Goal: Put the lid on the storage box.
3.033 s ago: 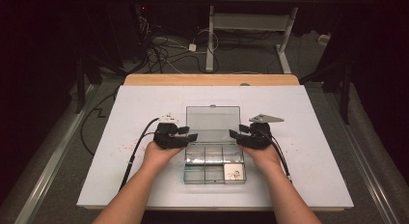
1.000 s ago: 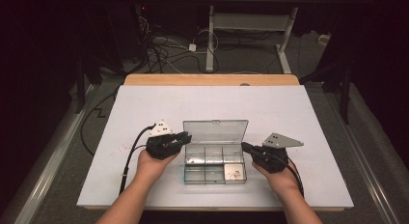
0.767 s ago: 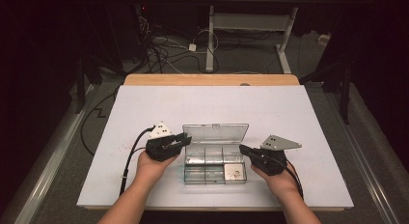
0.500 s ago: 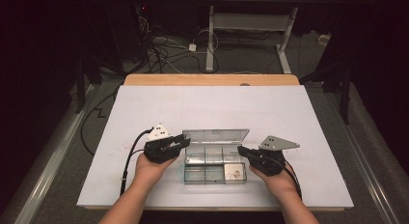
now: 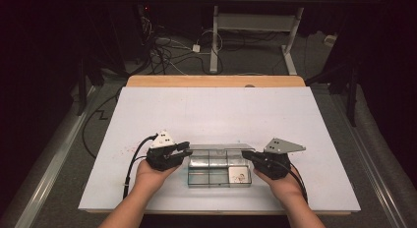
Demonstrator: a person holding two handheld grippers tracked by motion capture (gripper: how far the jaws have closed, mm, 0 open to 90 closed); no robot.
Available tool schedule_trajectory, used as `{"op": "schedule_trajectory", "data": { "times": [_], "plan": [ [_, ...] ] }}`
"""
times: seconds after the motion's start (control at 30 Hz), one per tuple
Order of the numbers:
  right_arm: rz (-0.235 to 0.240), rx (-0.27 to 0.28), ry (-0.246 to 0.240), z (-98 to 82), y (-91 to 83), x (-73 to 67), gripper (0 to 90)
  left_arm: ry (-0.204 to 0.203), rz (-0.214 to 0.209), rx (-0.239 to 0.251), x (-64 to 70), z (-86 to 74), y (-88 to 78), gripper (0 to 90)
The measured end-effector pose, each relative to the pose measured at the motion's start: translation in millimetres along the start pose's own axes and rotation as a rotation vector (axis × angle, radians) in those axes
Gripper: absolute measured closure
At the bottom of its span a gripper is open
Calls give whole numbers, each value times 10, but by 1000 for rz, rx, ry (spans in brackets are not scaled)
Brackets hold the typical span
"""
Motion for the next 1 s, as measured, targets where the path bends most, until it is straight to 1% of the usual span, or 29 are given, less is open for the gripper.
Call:
{"op": "schedule_trajectory", "data": {
  "times": [0.27,0.37,0.5,0.53,0.63,0.67,0.77,0.8,0.83,0.9,1.0],
  "plan": [
    [0,0,-1,-12,-11,4,897,-5,2,-10,22,-43,-4,672],
    [0,-2,3,-21,-8,-1,896,-16,-3,-13,36,-62,-14,668],
    [0,-4,1,-31,-9,-7,896,-14,-13,-37,65,-111,-52,649],
    [-1,-4,0,-34,-10,-7,896,-19,-14,-43,70,-129,-67,633],
    [-3,-3,2,-36,-14,-1,896,-40,-32,-44,89,-187,-129,633],
    [-3,-6,2,-37,-14,1,896,-48,-54,-48,105,-201,-144,640],
    [-3,-13,4,-43,-15,-6,896,-45,-94,-59,208,-203,-169,787],
    [-8,-15,2,-45,-17,-10,896,-43,-109,-58,245,-193,-173,819],
    [-12,-18,0,-46,-23,-14,896,-38,-115,-57,278,-181,-173,846],
    [-14,-16,4,-44,-45,-17,896,-40,-127,-42,322,-163,-177,873],
    [-13,-18,8,-55,-77,-33,896,-43,-126,-24,350,-165,-173,875]
  ]
}}
Point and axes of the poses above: each handheld gripper's, and its own axes: y roughly forward along the jaws, z roughly out of its top, x roughly to its right, the point moved 2 cm from there along y, roughly forward along the jaws, and after that the axes turned 2 degrees about -z, right-handed, at the moved point
